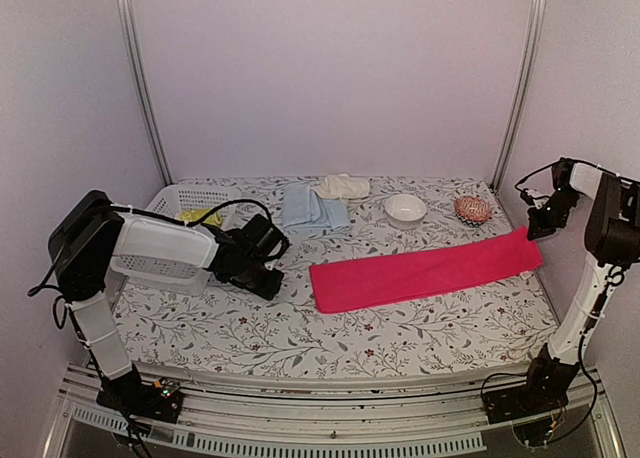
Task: Roll the towels
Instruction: Pick up the towel from the center of the board, then fold the bin.
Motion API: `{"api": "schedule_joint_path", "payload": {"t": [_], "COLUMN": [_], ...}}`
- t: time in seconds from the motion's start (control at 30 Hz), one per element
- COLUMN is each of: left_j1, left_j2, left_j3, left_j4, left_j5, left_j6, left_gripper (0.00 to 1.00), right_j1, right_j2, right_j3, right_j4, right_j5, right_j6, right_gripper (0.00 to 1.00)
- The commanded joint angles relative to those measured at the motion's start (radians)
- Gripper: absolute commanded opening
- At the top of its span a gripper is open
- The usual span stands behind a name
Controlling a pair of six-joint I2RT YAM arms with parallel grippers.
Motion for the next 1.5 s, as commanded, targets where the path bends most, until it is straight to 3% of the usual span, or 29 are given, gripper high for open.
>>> {"api": "schedule_joint_path", "payload": {"t": [0.0,0.3,0.5,0.8,1.1,1.47], "left_j1": [0.014,0.014,0.015,0.013,0.012,-0.030], "left_j2": [0.001,0.082,0.133,0.143,0.135,0.135], "left_j3": [0.036,0.168,0.216,0.206,0.168,0.111], "left_j4": [0.001,-0.061,-0.085,-0.077,-0.058,0.142], "left_j5": [0.048,0.095,0.121,0.130,0.150,0.307], "left_j6": [0.013,0.053,0.055,0.048,0.044,-0.065], "left_gripper": [0.35,0.34,0.34,0.34,0.34,0.33], "right_j1": [0.006,0.122,0.192,0.390,0.562,0.772], "right_j2": [-0.036,-0.133,-0.085,-0.013,0.082,0.243], "right_j3": [0.104,-0.010,-0.024,-0.032,0.085,0.262], "right_j4": [-0.148,-0.242,-0.303,-0.215,-0.185,-0.164], "right_j5": [-0.072,-0.345,-0.480,-0.655,-0.694,-0.678], "right_j6": [-0.020,-0.073,-0.049,-0.009,0.043,0.146], "right_gripper": [0.03,0.03,0.03,0.03,0.03,0.03]}}
